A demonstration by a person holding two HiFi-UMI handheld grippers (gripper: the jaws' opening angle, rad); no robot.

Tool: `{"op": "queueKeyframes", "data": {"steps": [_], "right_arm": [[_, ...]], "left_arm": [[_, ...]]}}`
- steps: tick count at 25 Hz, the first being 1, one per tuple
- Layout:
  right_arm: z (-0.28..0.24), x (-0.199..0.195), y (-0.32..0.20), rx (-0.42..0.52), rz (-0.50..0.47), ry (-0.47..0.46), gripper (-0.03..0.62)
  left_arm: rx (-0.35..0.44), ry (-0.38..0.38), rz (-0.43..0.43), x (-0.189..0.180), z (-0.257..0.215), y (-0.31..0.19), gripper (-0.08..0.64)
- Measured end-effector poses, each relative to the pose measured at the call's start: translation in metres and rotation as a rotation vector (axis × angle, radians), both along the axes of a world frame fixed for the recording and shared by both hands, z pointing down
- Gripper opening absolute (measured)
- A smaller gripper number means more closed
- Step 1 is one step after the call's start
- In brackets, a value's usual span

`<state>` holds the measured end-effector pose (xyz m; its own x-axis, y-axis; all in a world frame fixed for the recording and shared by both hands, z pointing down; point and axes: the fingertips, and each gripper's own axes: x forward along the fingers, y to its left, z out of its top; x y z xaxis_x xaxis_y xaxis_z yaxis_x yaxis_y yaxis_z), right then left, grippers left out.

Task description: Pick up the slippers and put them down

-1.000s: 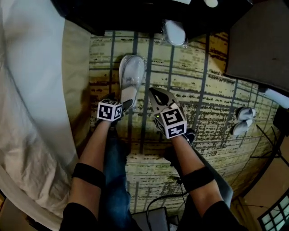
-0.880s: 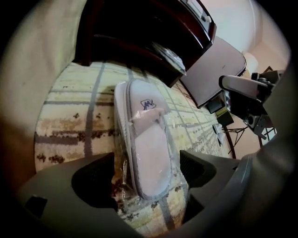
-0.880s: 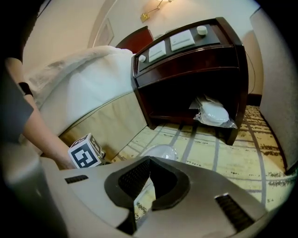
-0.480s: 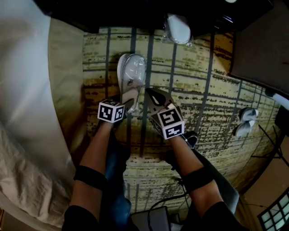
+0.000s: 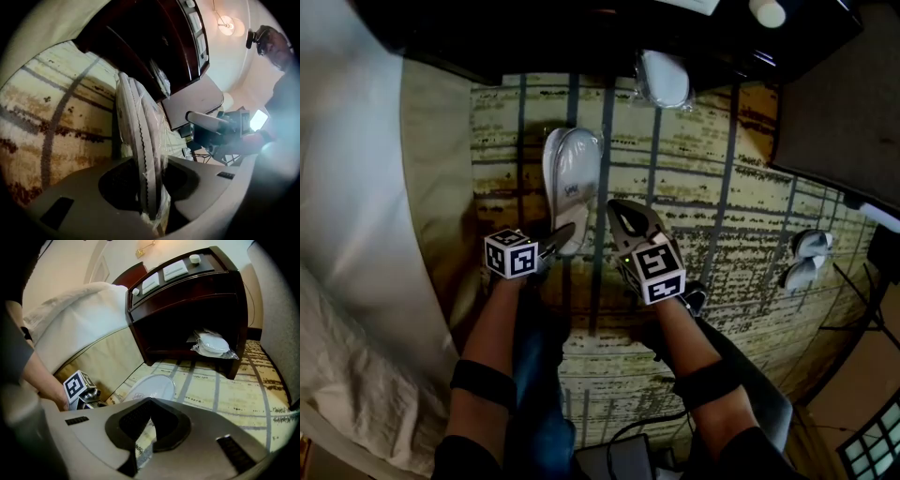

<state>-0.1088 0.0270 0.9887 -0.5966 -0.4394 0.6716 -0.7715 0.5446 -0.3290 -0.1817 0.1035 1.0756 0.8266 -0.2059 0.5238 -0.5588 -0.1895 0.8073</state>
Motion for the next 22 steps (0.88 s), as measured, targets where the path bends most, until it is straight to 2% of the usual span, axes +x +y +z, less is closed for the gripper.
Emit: {"op": "queueKeyframes", "data": {"steps": [5,9,18,22], "right_arm": [[-0.014,0.019,0.003,0.005,0.014,0.025,0.002],[-0.034,0.029,-0.004,0.023,0.046,0.029,0.002],[-0.054,0.022,-0.038,0.078,0.084,-0.022,0.002],[-0.056,0.015,-0.050,0.094,0.110,-0.051,0.002]], "left_arm": [[0.030,0.078,-0.008,0.001,-0.042,-0.001,0.109],[0.056,0.104,-0.026,-0.002,-0.070,-0.022,0.109],[0.148,0.154,-0.147,0.003,-0.103,-0.145,0.110],[0.177,0.144,-0.185,0.006,-0.104,-0.194,0.110]]}}
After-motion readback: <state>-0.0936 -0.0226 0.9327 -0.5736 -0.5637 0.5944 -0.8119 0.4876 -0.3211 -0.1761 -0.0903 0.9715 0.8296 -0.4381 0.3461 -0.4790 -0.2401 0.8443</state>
